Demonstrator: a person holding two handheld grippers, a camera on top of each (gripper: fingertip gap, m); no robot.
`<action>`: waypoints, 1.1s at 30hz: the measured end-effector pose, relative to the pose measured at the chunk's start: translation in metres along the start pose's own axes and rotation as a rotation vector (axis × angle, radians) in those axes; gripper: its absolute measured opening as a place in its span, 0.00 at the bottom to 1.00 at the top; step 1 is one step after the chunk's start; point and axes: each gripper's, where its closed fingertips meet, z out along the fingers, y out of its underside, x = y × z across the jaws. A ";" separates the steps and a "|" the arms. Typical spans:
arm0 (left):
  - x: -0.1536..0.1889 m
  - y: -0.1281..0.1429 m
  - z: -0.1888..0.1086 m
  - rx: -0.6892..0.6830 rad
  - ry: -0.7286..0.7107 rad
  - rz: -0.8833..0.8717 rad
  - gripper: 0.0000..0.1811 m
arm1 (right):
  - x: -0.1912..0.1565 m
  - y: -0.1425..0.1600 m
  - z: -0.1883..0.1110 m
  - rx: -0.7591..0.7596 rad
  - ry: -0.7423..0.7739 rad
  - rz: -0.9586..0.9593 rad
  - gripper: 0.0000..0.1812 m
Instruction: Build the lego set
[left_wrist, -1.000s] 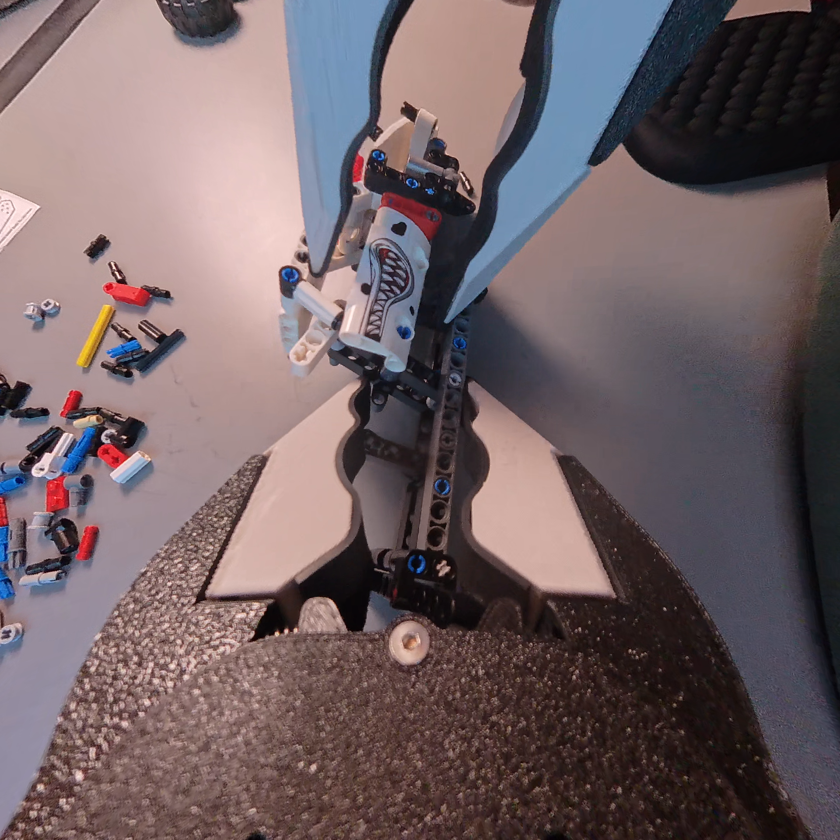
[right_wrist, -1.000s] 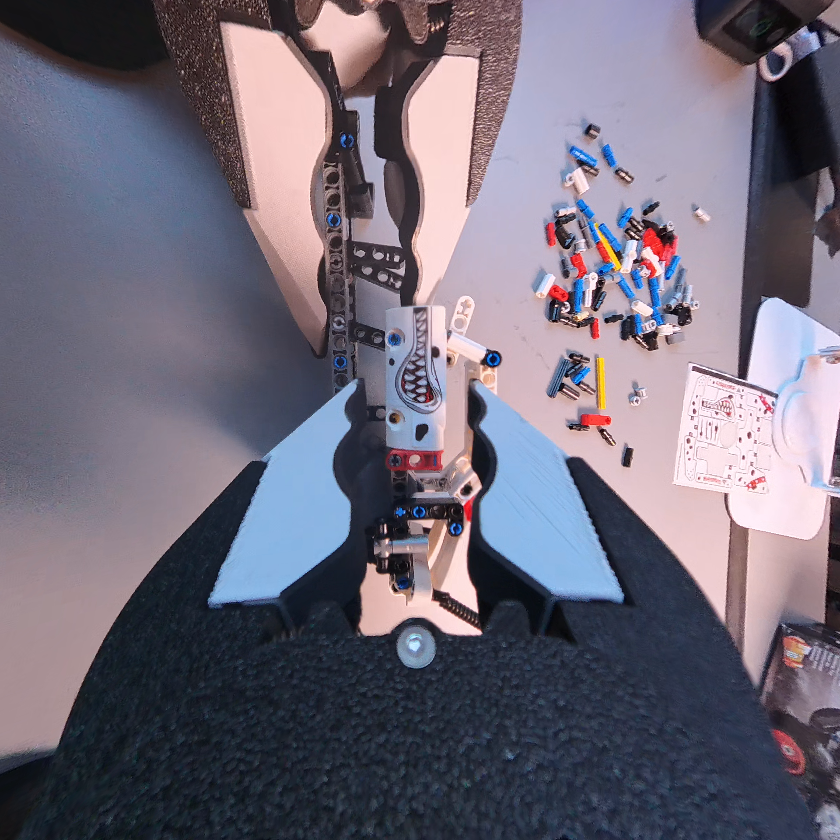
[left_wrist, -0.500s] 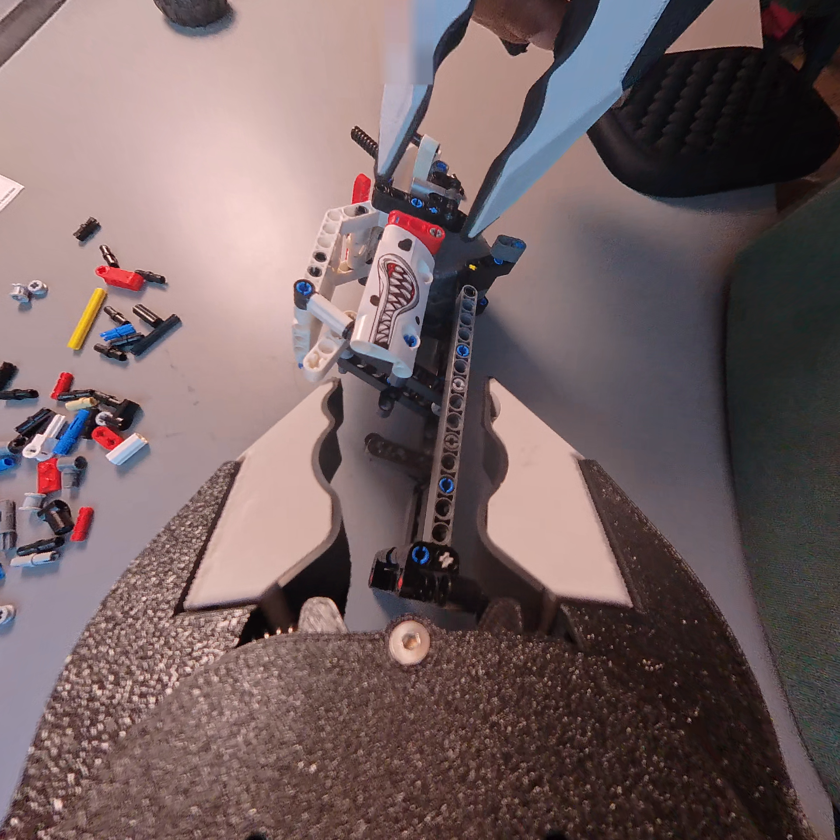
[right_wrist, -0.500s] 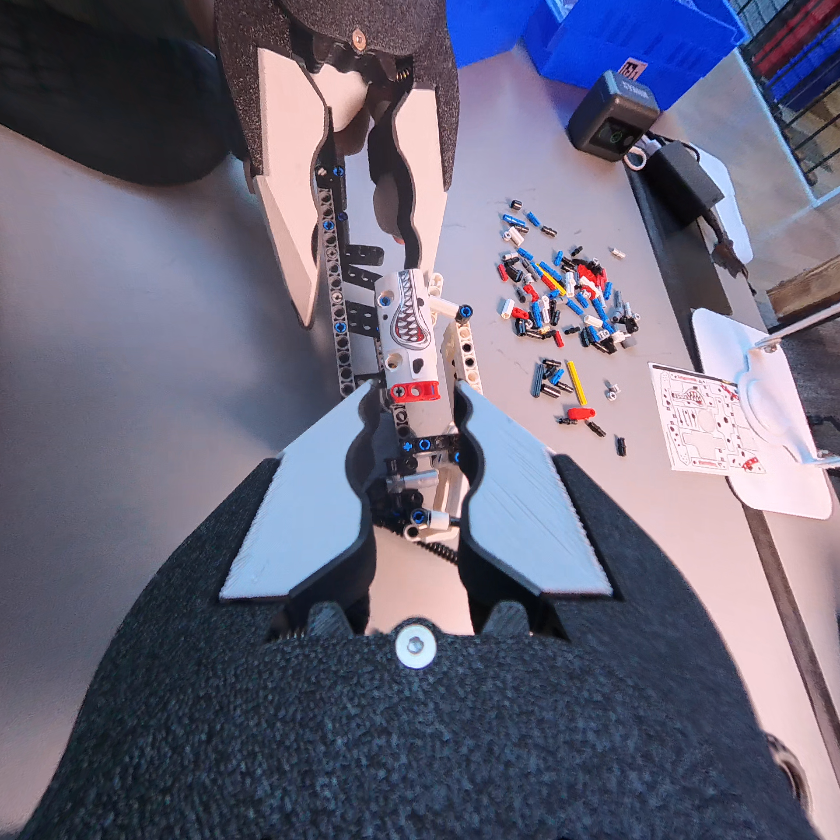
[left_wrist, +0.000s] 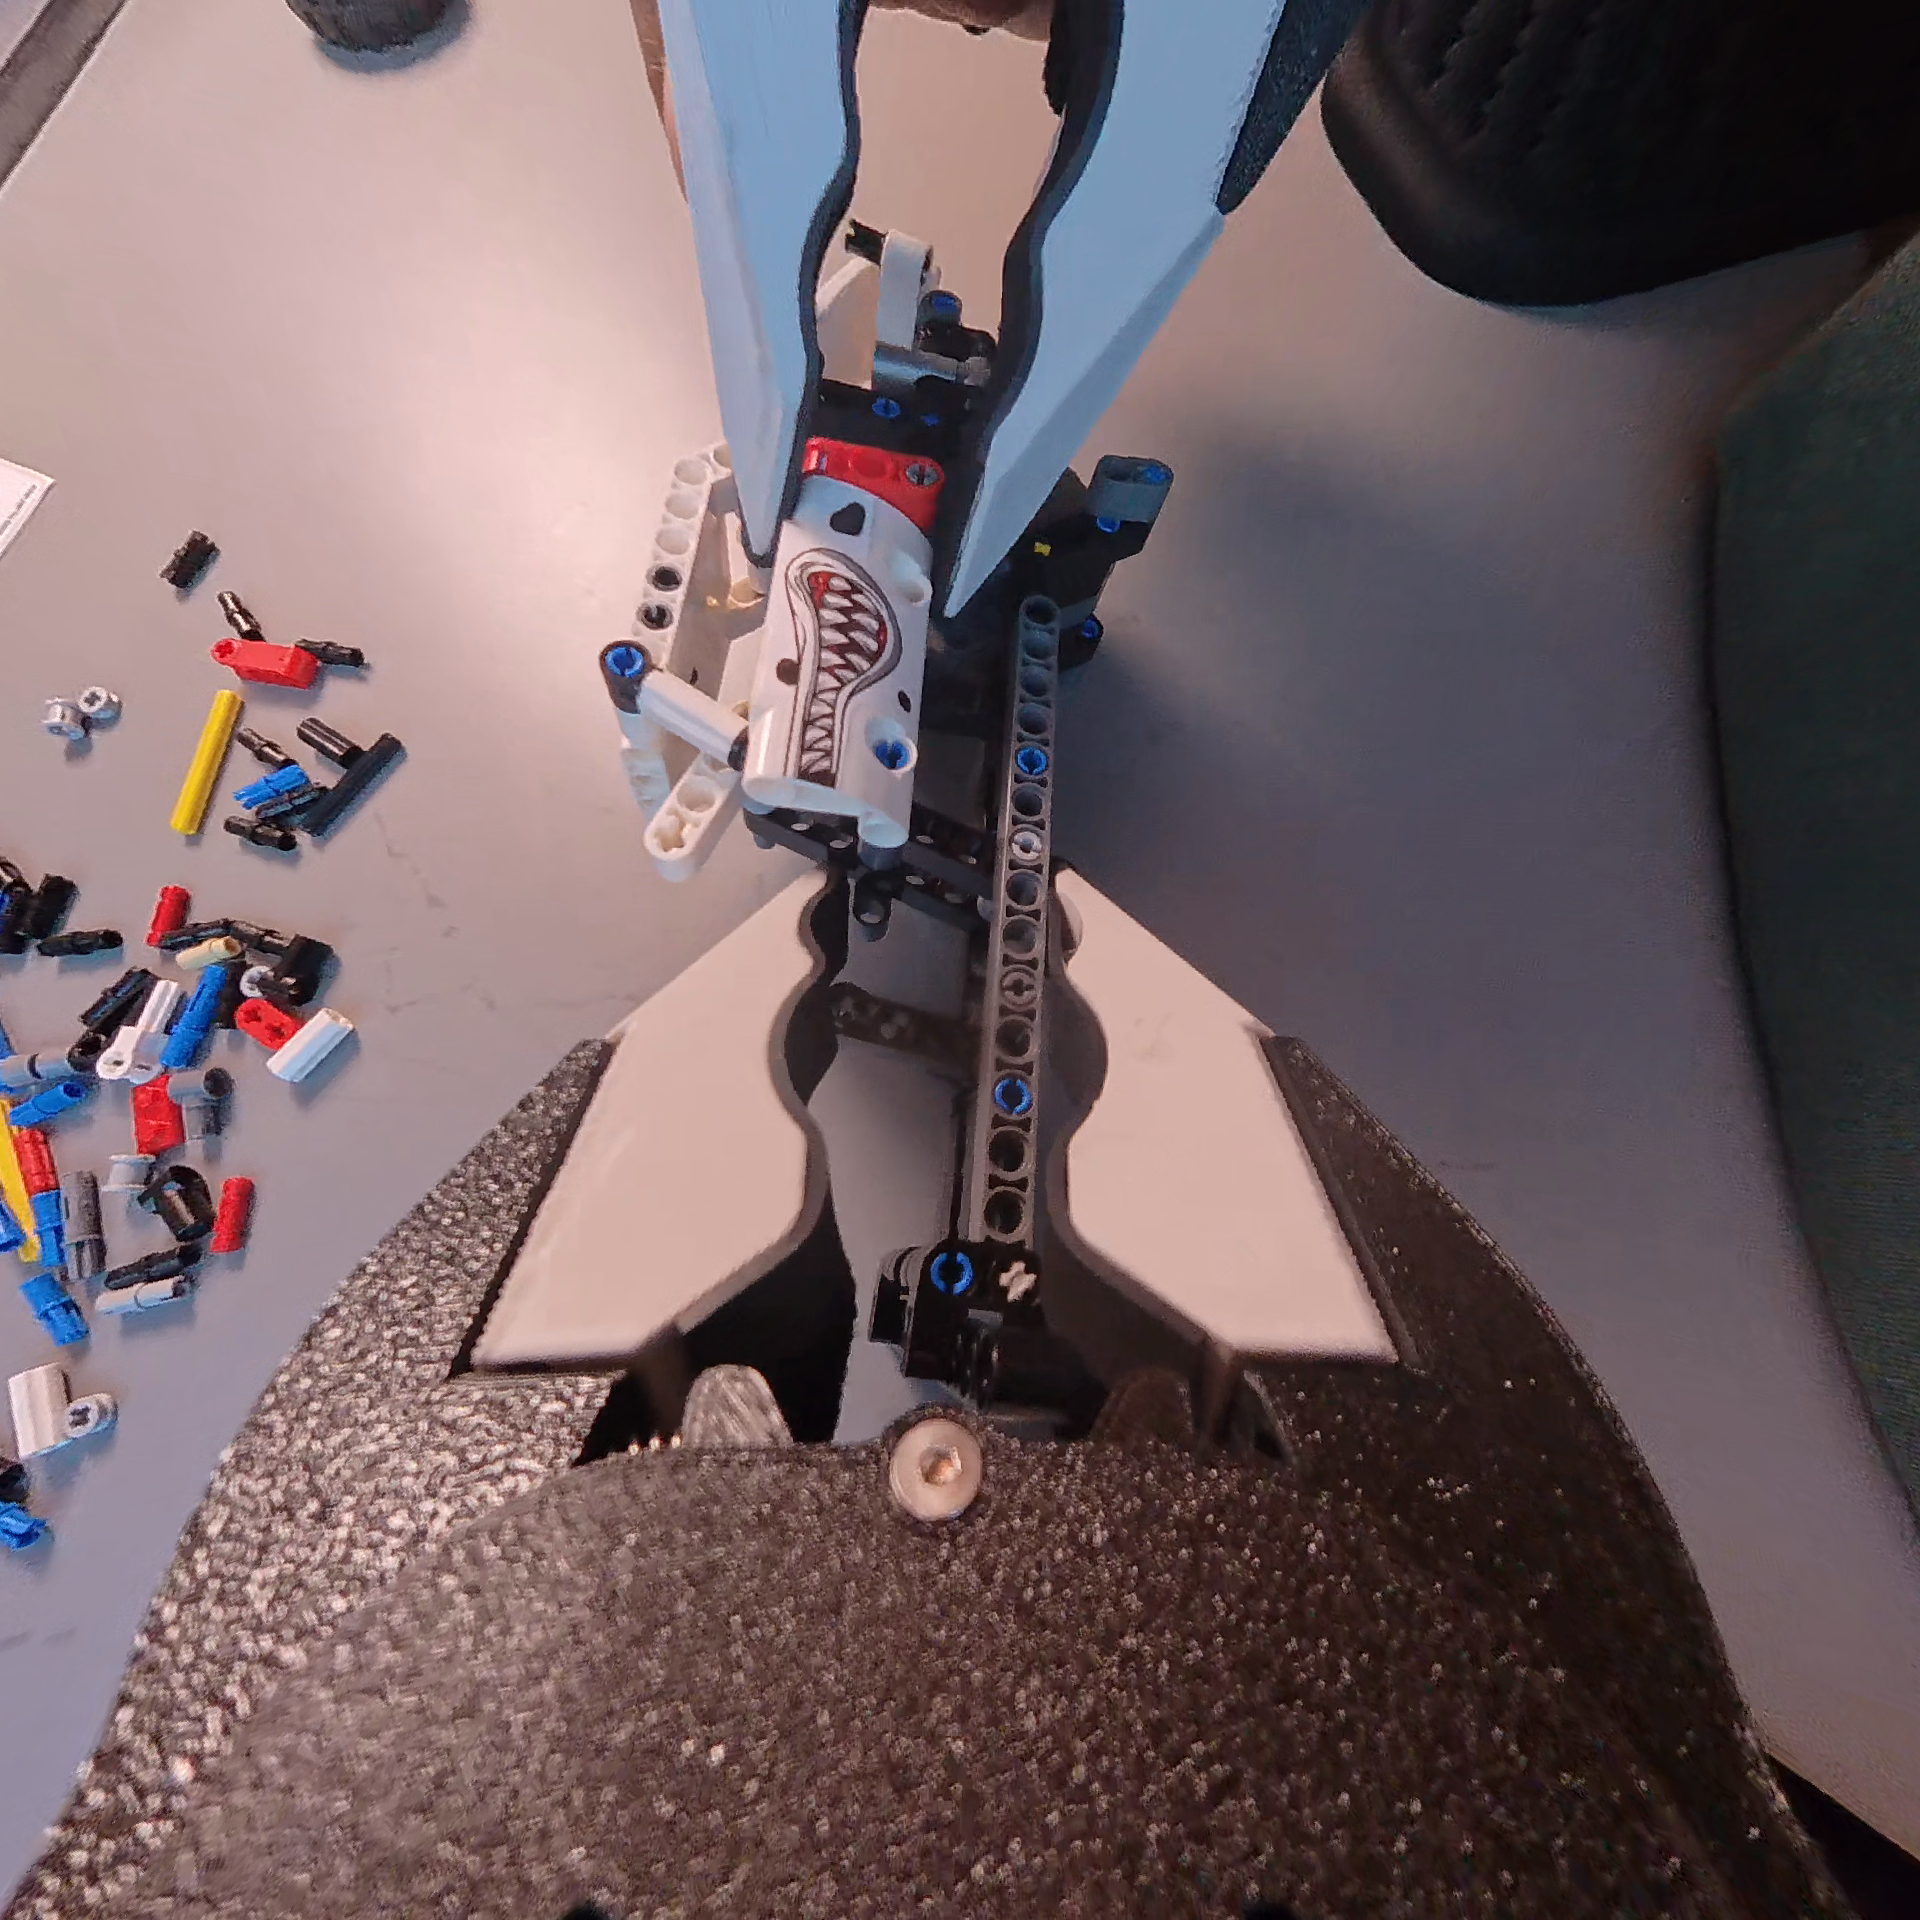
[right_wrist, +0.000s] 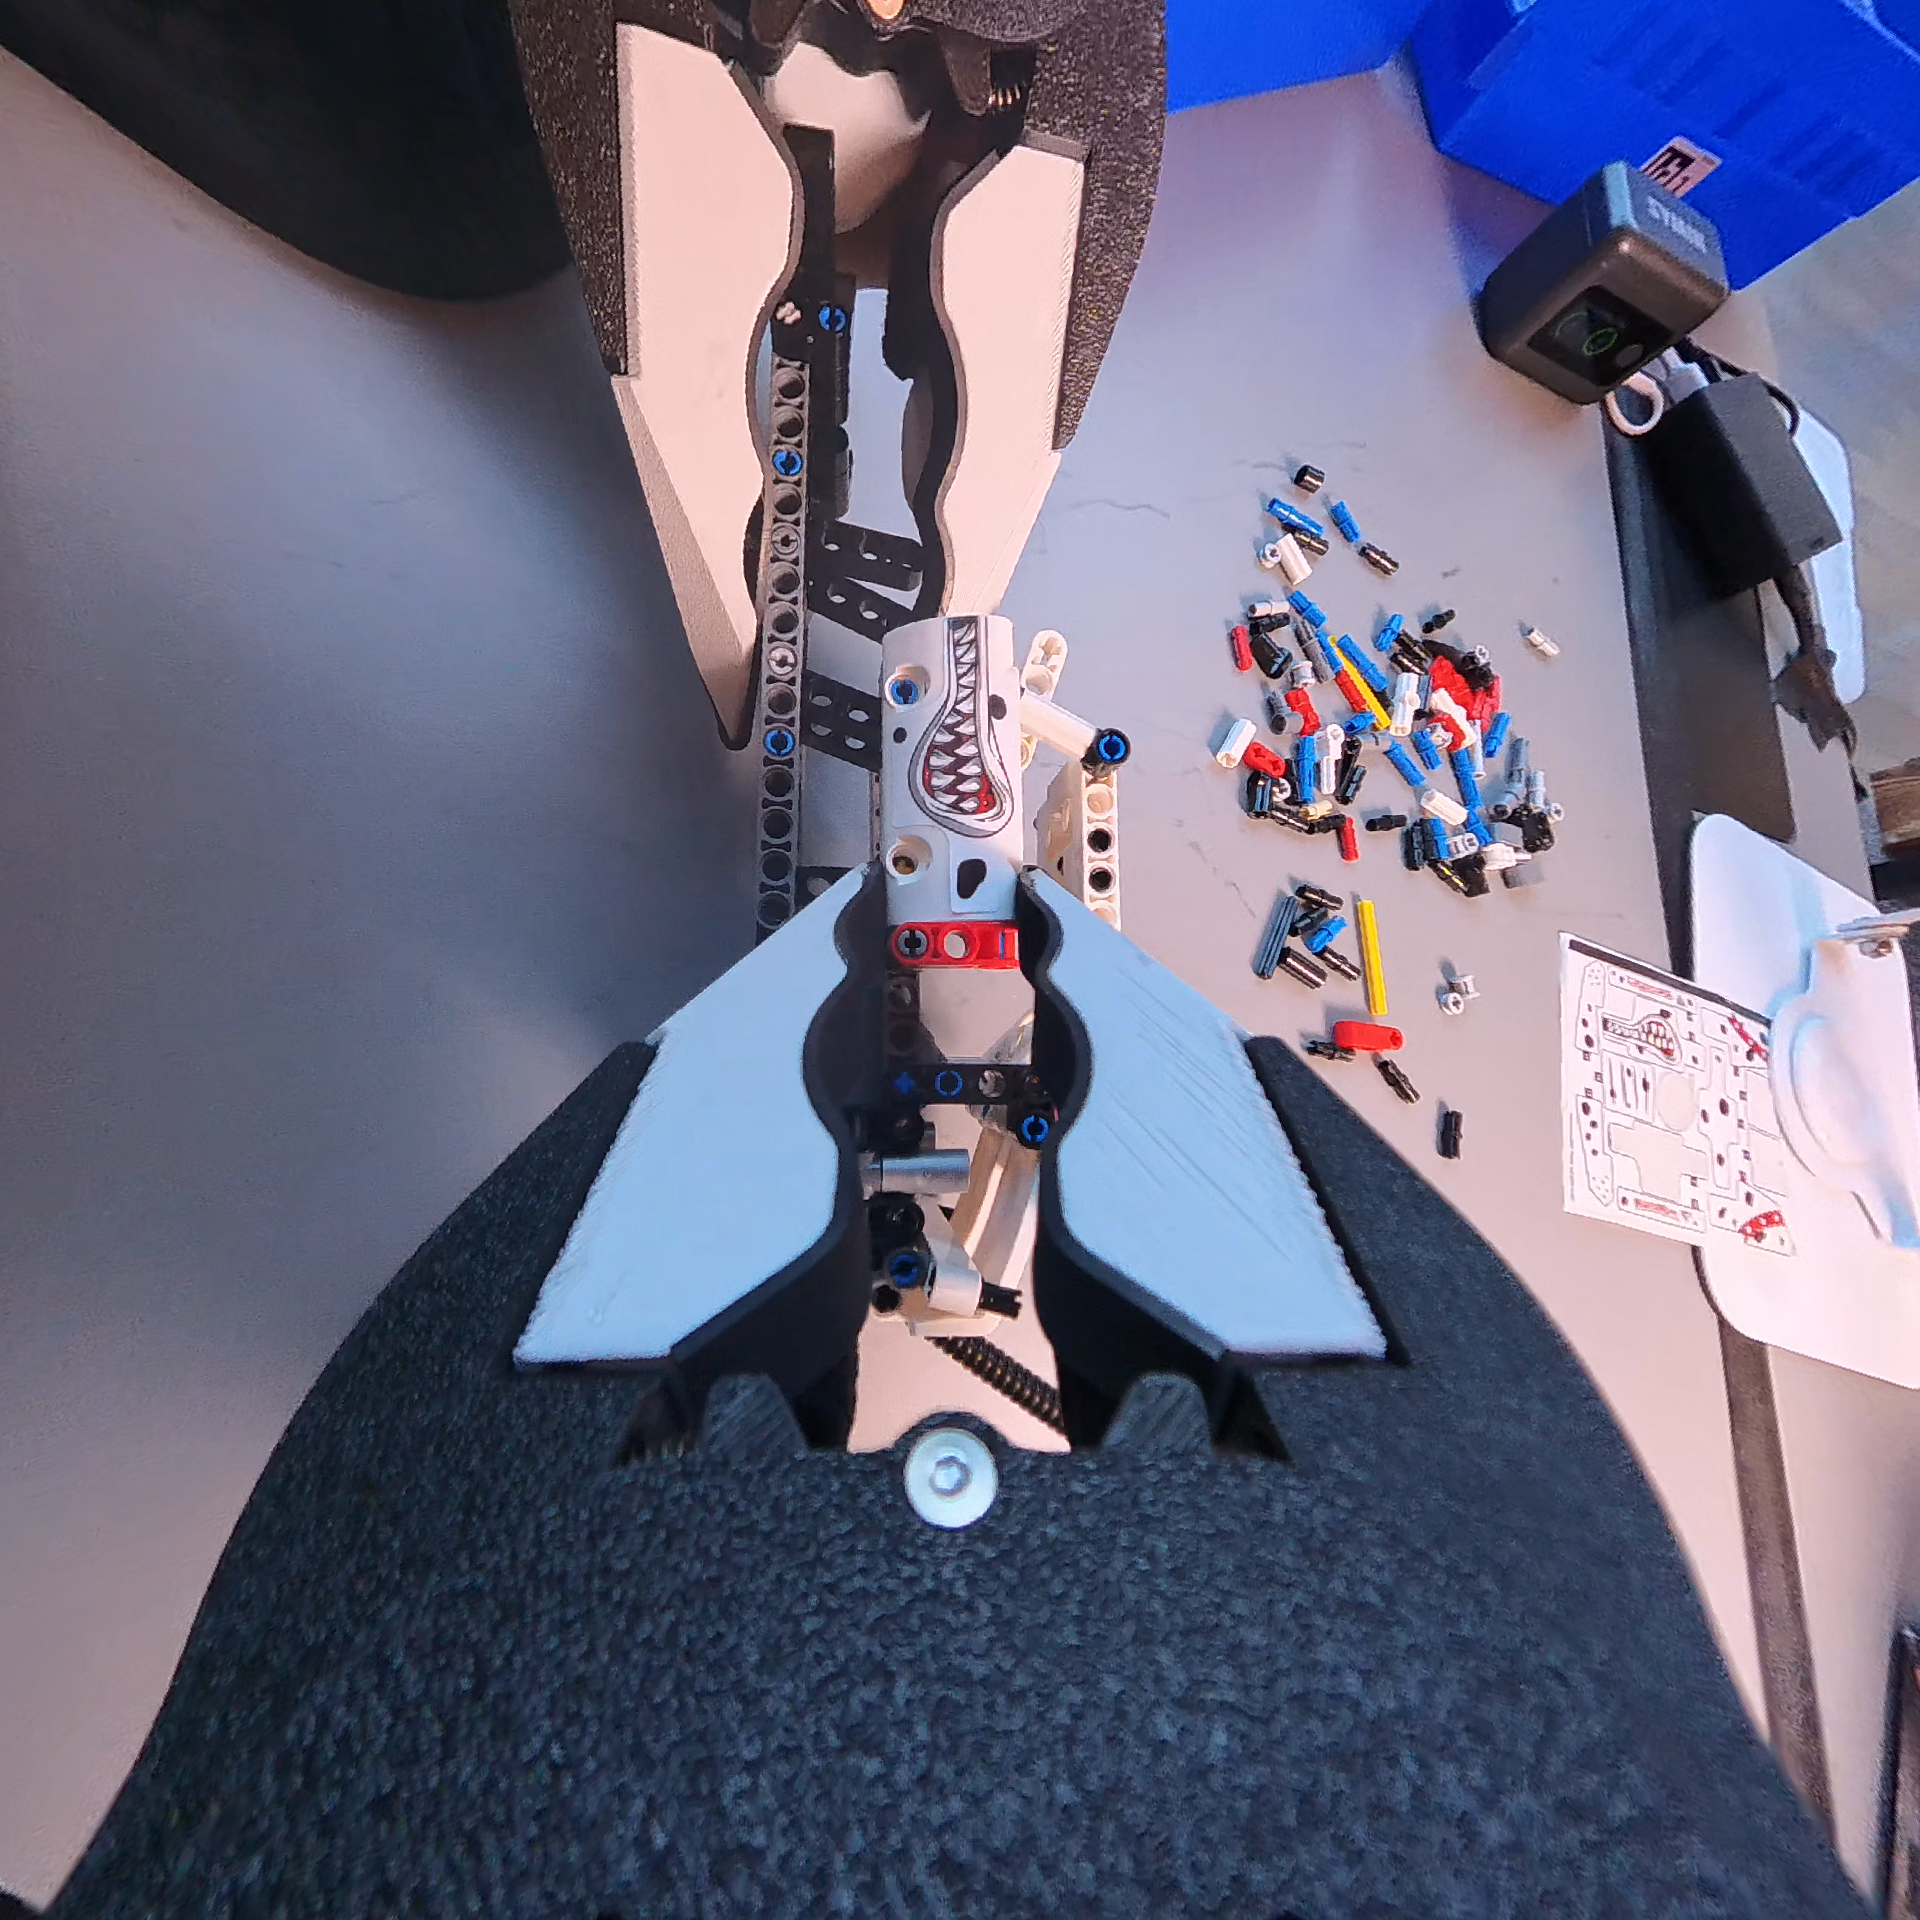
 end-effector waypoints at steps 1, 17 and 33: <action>0.000 0.000 0.000 0.004 -0.001 0.003 0.20 | 0.000 0.000 0.000 -0.001 0.000 0.002 0.14; -0.001 -0.002 -0.002 0.051 -0.008 -0.010 0.24 | 0.000 0.001 -0.002 0.015 0.041 0.053 0.23; 0.005 0.027 -0.024 -0.036 -0.132 0.159 0.08 | -0.001 0.021 -0.004 -0.161 -0.034 0.027 0.14</action>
